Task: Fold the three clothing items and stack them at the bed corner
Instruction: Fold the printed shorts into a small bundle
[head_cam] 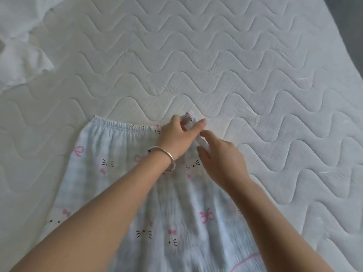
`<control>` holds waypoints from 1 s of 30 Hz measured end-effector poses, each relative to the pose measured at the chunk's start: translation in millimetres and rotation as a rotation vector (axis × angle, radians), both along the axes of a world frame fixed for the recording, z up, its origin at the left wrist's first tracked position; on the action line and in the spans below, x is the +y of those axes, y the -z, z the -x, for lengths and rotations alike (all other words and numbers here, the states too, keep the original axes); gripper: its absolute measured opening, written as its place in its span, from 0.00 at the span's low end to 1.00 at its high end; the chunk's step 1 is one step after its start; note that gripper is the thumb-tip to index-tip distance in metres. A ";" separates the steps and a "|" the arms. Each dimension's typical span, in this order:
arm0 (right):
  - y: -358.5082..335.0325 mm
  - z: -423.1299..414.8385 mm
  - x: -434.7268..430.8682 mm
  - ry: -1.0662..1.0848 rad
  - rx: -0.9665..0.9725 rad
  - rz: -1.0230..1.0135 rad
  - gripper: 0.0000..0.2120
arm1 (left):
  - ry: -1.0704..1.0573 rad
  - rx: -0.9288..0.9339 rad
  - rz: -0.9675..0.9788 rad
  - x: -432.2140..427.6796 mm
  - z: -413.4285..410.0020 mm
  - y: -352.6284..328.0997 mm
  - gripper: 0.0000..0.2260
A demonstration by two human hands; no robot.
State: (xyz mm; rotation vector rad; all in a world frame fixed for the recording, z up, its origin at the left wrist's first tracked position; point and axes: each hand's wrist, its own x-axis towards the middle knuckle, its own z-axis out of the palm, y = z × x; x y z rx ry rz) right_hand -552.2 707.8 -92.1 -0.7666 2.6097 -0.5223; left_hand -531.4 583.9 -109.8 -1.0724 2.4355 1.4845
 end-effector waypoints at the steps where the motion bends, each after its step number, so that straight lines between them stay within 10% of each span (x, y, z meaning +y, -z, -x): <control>1: -0.7 -6.0 -0.1 -0.005 -0.020 0.014 0.18 | 0.003 -0.063 0.005 1.0 10.0 1.2 0.18; 11: -6.0 -42.8 49.4 -0.046 -0.153 -0.365 0.08 | -0.209 0.059 -0.281 -43.0 -6.7 1.1 0.06; 30: -10.2 -228.8 -83.7 -0.316 -0.704 -0.123 0.14 | -0.297 0.032 -0.368 -181.0 -117.5 -7.2 0.10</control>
